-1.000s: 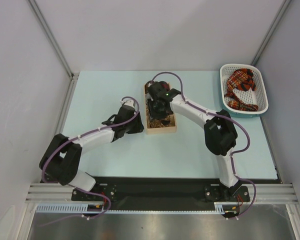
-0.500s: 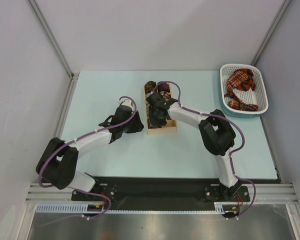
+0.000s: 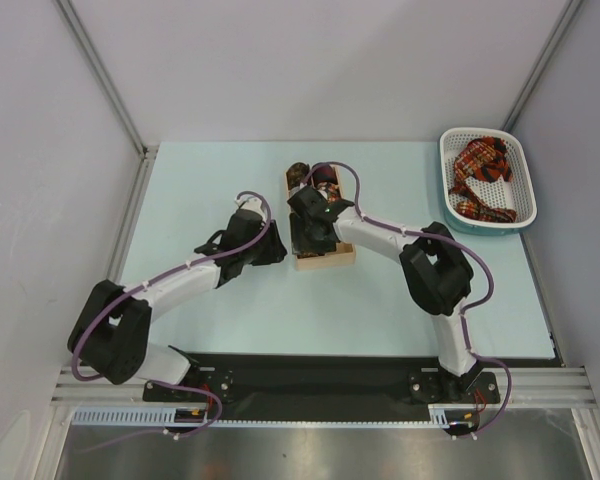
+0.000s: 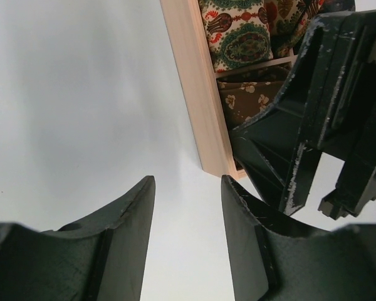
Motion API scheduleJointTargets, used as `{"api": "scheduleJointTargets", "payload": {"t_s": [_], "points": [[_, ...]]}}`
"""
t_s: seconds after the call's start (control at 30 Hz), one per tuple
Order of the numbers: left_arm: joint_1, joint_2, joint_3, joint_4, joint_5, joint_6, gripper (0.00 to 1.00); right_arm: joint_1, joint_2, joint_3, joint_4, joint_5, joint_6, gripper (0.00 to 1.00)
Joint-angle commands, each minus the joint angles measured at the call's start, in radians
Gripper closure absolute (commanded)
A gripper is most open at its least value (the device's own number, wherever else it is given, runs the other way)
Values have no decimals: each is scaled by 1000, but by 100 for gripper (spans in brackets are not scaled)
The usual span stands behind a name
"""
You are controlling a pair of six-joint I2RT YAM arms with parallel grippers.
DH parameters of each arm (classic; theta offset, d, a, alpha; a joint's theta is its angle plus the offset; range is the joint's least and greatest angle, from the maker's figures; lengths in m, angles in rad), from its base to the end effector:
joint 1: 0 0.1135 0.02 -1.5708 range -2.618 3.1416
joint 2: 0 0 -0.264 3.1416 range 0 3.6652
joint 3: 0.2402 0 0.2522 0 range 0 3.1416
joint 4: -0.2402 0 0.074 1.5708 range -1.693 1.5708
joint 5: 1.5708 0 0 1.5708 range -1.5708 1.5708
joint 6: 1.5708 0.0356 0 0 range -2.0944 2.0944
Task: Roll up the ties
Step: Place the rolled tie into the container
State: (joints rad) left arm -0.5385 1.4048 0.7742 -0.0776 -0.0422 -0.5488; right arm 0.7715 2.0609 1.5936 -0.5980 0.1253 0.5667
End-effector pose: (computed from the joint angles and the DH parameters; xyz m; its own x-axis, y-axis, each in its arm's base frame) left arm 0.2522 -0.1489 0.2066 -0.7294 -0.1714 -0.6623 0.1224 0.9198 -0.3728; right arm 0.3206 0.3056 0.1940 -0.8772 -0.1102 -0.4673 -0.2103 0.9631 0.1677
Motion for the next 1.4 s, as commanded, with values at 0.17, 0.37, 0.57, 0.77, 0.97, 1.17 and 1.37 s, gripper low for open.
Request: {"api": "scheduleJointTargets", "payload": {"t_s": [0.17,0.37,0.57,0.77,0.97,1.17,1.37], "points": [[5,-55,36,-24,-21,32,48,12,-31,68,-49,54,-16,26],[6,-56,37,-30,-18,35,48,17,-57,86,-59,53,-27,27],[5,-66,42,-39,-21,41,48,22,-62,92,-63,40,-31,39],[6,-87,42,-53,-27,46,48,22,-18,89,-57,34,-27,58],[6,-104,46,-67,-25,52,48,20,37,69,-31,20,-19,57],[6,-112,42,-74,-24,55,48,29,19,89,-51,30,-24,46],[6,-136,50,-93,-30,56,48,37,-59,170,-111,68,-47,29]]}}
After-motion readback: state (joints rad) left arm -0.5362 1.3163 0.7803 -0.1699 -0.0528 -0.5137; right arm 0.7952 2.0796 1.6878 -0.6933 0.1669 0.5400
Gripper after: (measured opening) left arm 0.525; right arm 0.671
